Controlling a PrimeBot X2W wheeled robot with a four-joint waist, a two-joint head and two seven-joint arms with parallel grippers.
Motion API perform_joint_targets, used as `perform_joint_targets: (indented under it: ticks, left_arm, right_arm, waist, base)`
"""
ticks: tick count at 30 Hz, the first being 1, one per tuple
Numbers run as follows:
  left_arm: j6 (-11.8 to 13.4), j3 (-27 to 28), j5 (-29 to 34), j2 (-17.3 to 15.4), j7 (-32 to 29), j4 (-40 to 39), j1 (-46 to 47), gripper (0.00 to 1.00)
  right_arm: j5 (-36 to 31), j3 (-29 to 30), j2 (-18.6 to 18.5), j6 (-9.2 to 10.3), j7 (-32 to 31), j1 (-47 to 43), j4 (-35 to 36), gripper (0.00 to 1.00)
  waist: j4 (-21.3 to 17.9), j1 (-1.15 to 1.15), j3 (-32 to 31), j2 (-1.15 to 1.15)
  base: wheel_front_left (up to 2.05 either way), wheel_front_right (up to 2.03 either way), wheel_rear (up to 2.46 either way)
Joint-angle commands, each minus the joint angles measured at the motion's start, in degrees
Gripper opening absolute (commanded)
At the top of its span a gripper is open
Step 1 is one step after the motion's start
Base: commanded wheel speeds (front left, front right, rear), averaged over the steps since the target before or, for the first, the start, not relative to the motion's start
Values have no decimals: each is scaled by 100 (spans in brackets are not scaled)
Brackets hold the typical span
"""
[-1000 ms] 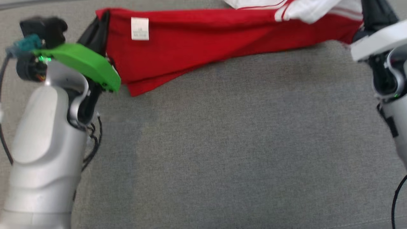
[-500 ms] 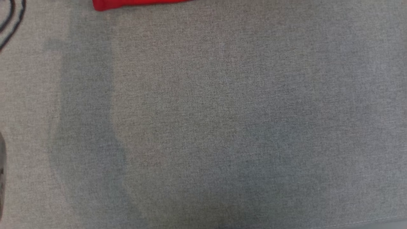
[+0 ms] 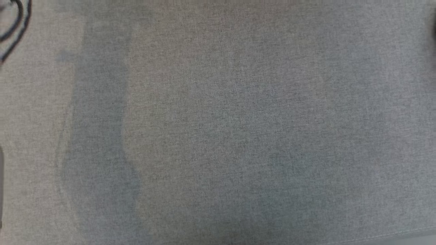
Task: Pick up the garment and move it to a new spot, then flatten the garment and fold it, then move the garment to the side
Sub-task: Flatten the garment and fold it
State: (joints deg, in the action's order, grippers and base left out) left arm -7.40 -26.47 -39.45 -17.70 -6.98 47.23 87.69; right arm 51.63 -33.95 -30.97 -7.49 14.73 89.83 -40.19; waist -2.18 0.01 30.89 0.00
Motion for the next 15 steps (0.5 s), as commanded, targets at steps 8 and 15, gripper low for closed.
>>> perform_joint_targets:
  ticks: [8, 15]
  left_arm:
    - [-11, -780, -669, -630, -160, -340, -1782, 0]
    - [1, -1137, -1357, -1224, -919, -1252, -3468, 0]
  right_arm:
    - [549, -870, -304, 0, -109, -1616, 143, 0]
    - [931, -1622, -989, 4, -779, -2961, 787, 0]
  waist:
    - [-12, -1, -1362, 0]
    - [17, -1, -2327, 0]
  base:
    - [0, 0, 0]
    - [0, 0, 0]
